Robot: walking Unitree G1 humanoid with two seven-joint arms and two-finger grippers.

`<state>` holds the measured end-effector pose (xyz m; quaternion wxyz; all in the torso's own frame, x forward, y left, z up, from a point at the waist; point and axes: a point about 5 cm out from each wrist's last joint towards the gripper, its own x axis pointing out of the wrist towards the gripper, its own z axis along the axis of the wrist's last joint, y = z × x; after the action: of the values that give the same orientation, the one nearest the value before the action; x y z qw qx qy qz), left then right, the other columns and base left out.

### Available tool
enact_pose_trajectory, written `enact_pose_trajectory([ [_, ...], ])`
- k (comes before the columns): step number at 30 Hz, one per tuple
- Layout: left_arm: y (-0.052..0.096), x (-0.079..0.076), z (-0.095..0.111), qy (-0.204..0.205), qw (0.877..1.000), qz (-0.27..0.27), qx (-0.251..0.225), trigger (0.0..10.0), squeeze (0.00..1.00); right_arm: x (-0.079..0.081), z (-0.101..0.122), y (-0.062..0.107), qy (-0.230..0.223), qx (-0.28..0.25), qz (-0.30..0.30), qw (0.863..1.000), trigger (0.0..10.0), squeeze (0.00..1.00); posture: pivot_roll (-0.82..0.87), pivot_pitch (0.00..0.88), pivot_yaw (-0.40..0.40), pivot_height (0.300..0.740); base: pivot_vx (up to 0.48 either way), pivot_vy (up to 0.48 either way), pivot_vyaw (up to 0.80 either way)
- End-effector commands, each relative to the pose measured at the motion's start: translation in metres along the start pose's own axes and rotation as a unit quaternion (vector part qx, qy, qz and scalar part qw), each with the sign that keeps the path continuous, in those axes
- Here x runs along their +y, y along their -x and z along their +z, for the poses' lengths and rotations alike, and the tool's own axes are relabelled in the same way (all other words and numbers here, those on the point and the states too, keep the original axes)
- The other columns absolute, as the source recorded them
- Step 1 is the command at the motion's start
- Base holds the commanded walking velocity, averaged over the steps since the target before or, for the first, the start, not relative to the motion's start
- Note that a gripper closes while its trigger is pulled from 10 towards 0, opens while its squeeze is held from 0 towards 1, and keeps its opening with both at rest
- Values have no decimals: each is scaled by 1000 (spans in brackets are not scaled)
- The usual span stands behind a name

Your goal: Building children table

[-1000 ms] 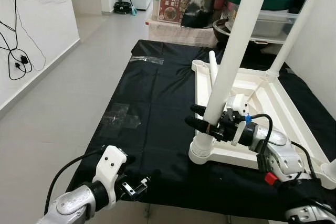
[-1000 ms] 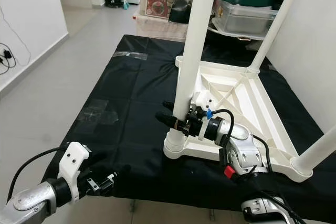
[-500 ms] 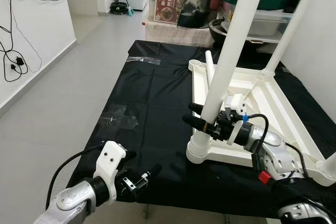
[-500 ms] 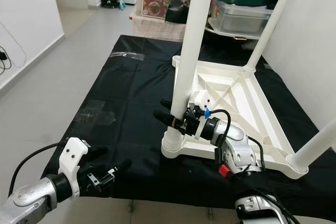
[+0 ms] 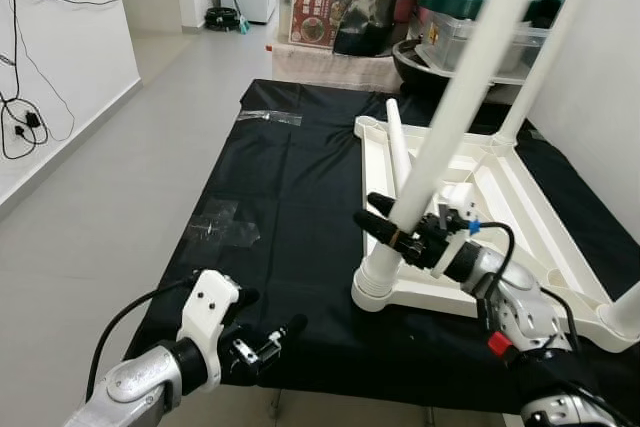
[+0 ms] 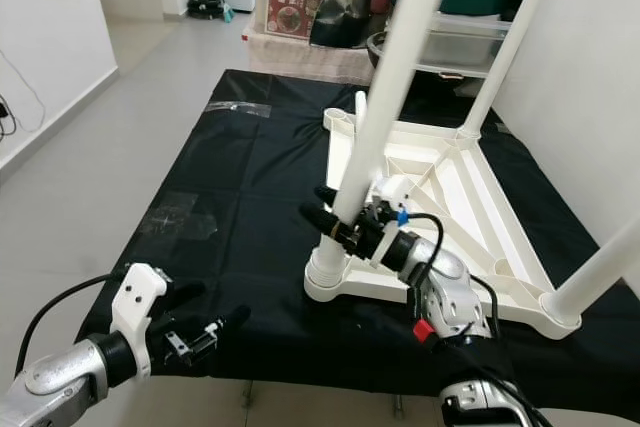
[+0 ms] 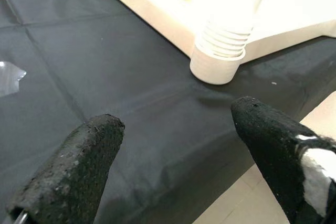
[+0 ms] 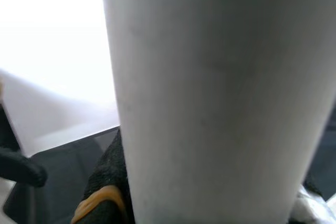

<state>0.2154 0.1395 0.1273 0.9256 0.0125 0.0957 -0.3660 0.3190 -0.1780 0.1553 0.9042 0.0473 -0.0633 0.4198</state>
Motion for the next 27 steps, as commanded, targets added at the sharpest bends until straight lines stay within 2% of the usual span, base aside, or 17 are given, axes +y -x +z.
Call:
enact_pose_trajectory([
  [1, -1, 0, -2, 7, 1000, 0, 5, 10000, 0, 3, -12, 4, -6, 26, -16, 1000, 0, 0, 81, 0, -94, 740, 0, 0, 0],
  [5, -3, 4, -1, 3, 1000, 4, 1, 10000, 0, 23, -18, -2, 46, 59, -42, 996, 0, 0, 69, 0, -94, 740, 0, 0, 0],
  [8, -3, 4, -1, 3, 1000, 4, 1, 10000, 0, 23, -18, -2, 46, 59, -42, 996, 0, 0, 69, 0, -94, 740, 0, 0, 0],
  [10, -4, 5, -1, 3, 1000, 5, 1, 10000, 0, 29, -20, -4, 60, 69, -40, 995, 0, 0, 65, 0, -95, 740, 0, 0, 0],
  [12, -5, 5, -1, 3, 1000, 6, 0, 10000, 0, 29, -29, -10, 49, 114, -106, 987, 0, 0, 66, 0, -100, 740, 0, 0, 0],
  [13, -5, 5, -1, 3, 1000, 6, 0, 10000, 0, 29, -29, -10, 49, 114, -106, 987, 0, 0, 66, 0, -100, 740, 0, 0, 0],
  [16, -7, 4, -2, 5, 1000, 9, -2, 10000, 0, 21, -38, -10, 26, 158, -206, 965, 0, 0, 61, 0, -109, 740, 0, 0, 0],
  [18, -7, 4, -2, 5, 1000, 9, -2, 10000, 0, 21, -38, -10, 26, 158, -206, 965, 0, 0, 61, 0, -109, 740, 0, 0, 0],
  [19, -7, 3, -3, 6, 1000, 10, -2, 10000, 0, 17, -40, -9, 14, 162, -248, 955, 0, 0, 62, 0, -113, 740, 0, 0, 0],
  [20, -7, 3, -3, 6, 1000, 10, -2, 10000, 0, 17, -40, -9, 14, 162, -248, 955, 0, 0, 62, 0, -113, 740, 0, 0, 0],
  [21, -8, 3, -3, 6, 1000, 12, -3, 10000, 0, 15, -42, -7, 3, 165, -291, 942, 0, 0, 63, 0, -117, 740, 0, 0, 0],
  [22, -8, 3, -3, 6, 1000, 12, -3, 10000, 0, 15, -42, -7, 3, 165, -291, 942, 0, 0, 63, 0, -117, 740, 0, 0, 0],
  [23, -9, 4, -4, 7, 1000, 14, -3, 10000, 0, 14, -44, -4, -10, 166, -336, 927, 0, 0, 63, 0, -120, 740, 0, 0, 0],
  [24, -9, 4, -4, 7, 1000, 14, -3, 10000, 0, 14, -44, -4, -10, 166, -336, 927, 0, 0, 63, 0, -120, 740, 0, 0, 0],
  [25, -9, 4, -4, 6, 1000, 16, -3, 10000, 0, 12, -45, 1, -17, 165, -388, 907, 0, 0, 61, 0, -124, 740, 0, 0, 0],
  [26, -9, 4, -4, 6, 1000, 16, -3, 10000, 0, 12, -45, 1, -17, 165, -388, 907, 0, 0, 61, 0, -124, 740, 0, 0, 0],
  [27, -10, 5, -5, 6, 1000, 20, -3, 10000, 0, 9, -44, 7, -13, 158, -436, 886, 0, 0, 61, 0, -124, 740, 0, 0, 0],
])
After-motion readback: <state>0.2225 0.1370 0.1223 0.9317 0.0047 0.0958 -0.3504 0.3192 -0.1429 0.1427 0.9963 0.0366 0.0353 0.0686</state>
